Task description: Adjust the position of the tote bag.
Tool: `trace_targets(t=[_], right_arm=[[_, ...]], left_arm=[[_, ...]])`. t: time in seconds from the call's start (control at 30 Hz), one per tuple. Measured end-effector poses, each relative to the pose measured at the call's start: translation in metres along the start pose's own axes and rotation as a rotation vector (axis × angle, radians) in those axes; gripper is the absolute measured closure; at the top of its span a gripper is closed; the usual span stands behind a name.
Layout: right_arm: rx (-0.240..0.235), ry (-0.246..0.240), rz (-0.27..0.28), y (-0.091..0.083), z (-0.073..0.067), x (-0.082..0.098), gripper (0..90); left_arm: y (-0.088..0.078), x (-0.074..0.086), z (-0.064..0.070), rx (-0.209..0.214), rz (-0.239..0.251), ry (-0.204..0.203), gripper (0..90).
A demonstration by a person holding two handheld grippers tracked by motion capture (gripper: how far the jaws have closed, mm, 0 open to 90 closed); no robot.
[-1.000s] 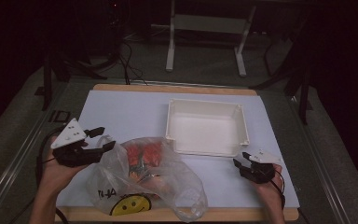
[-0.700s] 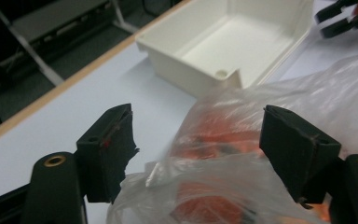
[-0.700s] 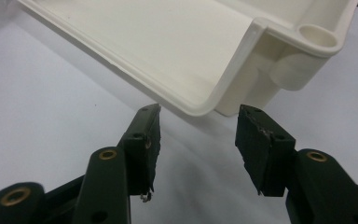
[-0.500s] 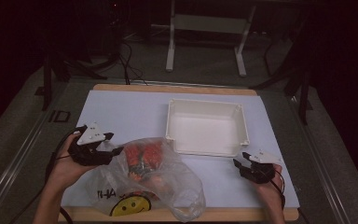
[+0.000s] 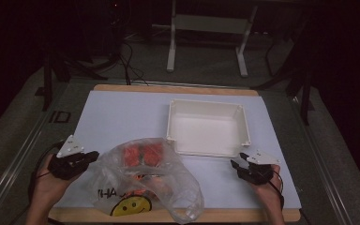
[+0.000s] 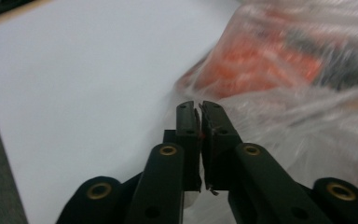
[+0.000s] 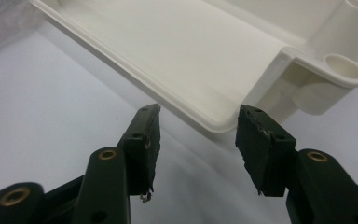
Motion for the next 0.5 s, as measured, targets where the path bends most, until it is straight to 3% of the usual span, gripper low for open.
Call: trace_targets(t=[0.33,0.4,0.5], right_arm=[[-0.049,-0.033,0.006,0.006,-0.018,-0.009,49.6],[-0.060,-0.040,0.001,0.008,-0.023,-0.010,49.6],[-0.077,-0.055,-0.002,0.011,-0.030,-0.013,49.6]], left_arm=[[-0.014,0.046,-0.025,-0.066,-0.024,-0.154,89.6],[-0.017,0.047,-0.026,-0.059,-0.010,-0.158,89.4],[-0.020,0.041,-0.022,-0.052,0.017,-0.128,84.4]])
Point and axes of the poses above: each handheld gripper's, and its own axes: y roughly forward along the jaws, x roughly out of its underside, z roughly to its right, the point moved 6 cm from there along y, roughly forward along the jaws, and after that the axes turned 2 degrees about -x, right-handed, at the moved point
